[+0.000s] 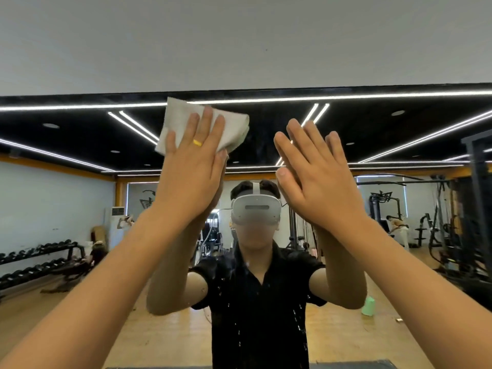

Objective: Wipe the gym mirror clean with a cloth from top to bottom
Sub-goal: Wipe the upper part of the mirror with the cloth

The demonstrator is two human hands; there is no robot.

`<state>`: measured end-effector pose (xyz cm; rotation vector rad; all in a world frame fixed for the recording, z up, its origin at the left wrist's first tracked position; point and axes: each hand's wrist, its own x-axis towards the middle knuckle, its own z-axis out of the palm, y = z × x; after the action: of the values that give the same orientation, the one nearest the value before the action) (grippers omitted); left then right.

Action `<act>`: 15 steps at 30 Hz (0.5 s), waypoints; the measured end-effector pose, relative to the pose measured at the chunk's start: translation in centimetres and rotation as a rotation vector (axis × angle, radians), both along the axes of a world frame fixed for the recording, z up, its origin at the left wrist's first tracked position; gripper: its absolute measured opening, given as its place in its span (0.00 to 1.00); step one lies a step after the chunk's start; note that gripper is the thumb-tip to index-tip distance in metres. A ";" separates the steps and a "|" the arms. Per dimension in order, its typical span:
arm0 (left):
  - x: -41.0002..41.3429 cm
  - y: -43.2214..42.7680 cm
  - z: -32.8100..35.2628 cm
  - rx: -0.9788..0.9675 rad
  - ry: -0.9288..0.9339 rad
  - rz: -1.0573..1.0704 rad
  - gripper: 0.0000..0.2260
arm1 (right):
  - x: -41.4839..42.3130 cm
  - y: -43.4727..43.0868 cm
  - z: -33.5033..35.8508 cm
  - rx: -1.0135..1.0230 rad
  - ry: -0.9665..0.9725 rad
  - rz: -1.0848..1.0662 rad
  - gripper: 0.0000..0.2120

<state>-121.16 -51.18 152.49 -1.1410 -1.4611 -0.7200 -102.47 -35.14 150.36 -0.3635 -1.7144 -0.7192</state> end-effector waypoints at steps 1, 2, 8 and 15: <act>-0.2 -0.1 -1.3 -0.005 0.011 -0.009 0.26 | 0.0 0.0 0.0 -0.004 0.002 0.000 0.29; -0.5 -0.2 -2.6 -0.011 0.019 -0.014 0.26 | -0.1 0.0 0.0 -0.005 0.004 0.000 0.29; -0.5 0.1 -3.5 -0.013 0.035 0.007 0.26 | 0.0 -0.2 0.0 -0.023 -0.005 0.001 0.30; 2.3 1.3 5.4 -0.019 -0.018 0.047 0.25 | -0.1 -0.1 0.0 0.001 0.010 0.018 0.29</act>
<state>-118.88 -49.87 157.91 -1.1136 -1.5083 -0.6860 -102.59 -35.21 150.34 -0.3503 -1.7061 -0.7041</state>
